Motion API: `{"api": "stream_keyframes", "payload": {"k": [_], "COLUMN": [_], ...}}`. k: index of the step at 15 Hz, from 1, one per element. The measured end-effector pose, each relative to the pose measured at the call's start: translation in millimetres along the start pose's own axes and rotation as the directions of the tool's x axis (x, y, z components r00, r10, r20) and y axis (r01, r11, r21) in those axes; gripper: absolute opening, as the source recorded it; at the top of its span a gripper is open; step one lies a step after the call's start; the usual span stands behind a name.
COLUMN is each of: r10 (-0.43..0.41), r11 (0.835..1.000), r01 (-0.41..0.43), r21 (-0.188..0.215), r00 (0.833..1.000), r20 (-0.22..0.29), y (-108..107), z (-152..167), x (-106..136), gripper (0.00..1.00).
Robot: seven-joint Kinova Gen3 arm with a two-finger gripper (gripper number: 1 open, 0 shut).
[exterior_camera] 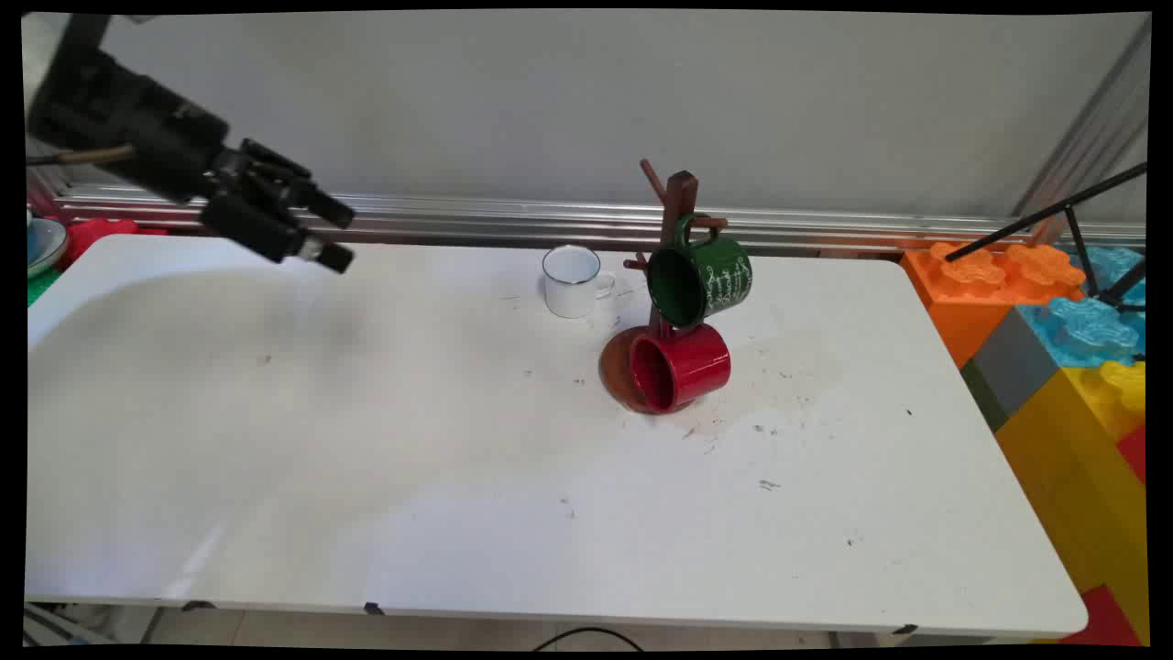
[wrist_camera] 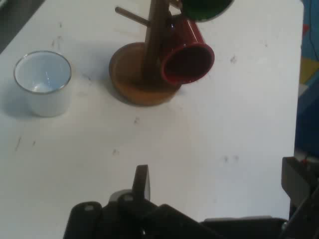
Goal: Pick up the green mug from the rack
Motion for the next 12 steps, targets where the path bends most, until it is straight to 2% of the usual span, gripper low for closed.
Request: {"api": "stream_keyframes", "payload": {"k": [5, 12], "r10": [-0.081, -0.202], "r11": [0.996, 0.978], "r01": [0.082, 0.205], "r21": [0.028, 0.045], "r00": [0.996, 0.977], "r20": [-0.028, -0.068], "y": [14.7, 46.3], "z": [39.1, 100.7], "x": [30.4, 61.7], "gripper": [1.00, 1.00]}}
